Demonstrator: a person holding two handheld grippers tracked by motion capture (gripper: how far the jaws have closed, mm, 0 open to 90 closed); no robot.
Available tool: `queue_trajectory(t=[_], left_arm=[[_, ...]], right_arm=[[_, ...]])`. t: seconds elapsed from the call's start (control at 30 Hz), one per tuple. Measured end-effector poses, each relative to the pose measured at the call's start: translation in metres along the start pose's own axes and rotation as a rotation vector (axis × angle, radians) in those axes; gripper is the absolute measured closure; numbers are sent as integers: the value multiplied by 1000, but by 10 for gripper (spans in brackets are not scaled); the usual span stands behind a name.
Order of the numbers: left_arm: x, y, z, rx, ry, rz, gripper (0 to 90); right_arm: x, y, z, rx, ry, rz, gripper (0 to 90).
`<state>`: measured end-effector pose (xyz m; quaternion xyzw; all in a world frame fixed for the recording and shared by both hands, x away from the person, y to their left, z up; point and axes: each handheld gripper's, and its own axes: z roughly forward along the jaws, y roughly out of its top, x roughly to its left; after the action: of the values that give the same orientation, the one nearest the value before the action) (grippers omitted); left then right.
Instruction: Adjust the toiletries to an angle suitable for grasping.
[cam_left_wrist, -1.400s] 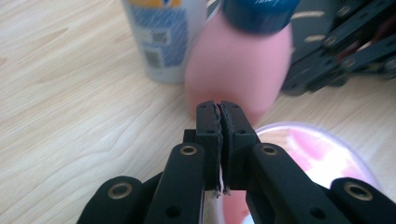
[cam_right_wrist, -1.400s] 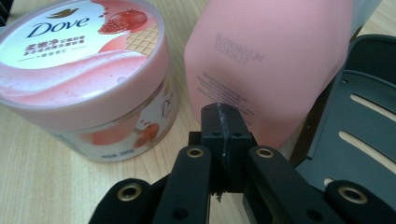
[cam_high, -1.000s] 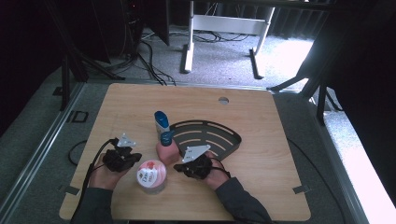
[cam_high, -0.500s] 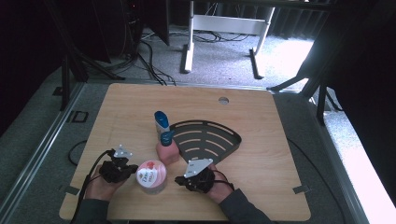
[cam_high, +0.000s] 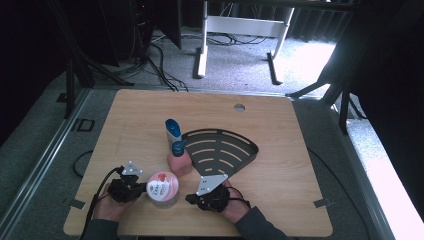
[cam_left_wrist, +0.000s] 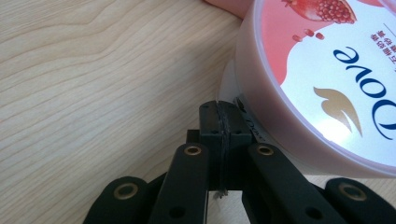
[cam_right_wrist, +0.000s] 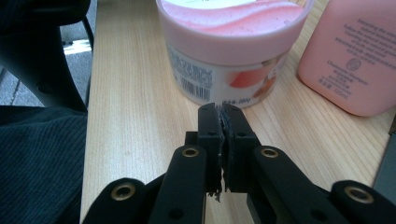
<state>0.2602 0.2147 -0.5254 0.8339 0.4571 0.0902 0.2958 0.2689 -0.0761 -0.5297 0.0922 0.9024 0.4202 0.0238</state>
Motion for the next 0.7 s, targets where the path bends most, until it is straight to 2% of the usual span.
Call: queue_trajectory(t=[0.17, 0.27, 0.43, 0.57, 0.7], left_arm=[[-12, 6, 3, -7, -10, 16, 897], [-21, 11, 7, -9, -30, 33, 897], [-34, 19, 13, -12, -50, 54, 897], [-41, 22, 18, -17, -65, 54, 899], [-49, 27, 21, -10, -55, 57, 900]], right_arm=[[5, -3, -2, -11, -6, 24, 872], [7, -7, -6, -14, -10, 44, 872], [7, -17, -15, -26, 2, 96, 872], [6, -26, -23, -45, 8, 139, 873], [4, -32, -29, -51, 2, 162, 873]])
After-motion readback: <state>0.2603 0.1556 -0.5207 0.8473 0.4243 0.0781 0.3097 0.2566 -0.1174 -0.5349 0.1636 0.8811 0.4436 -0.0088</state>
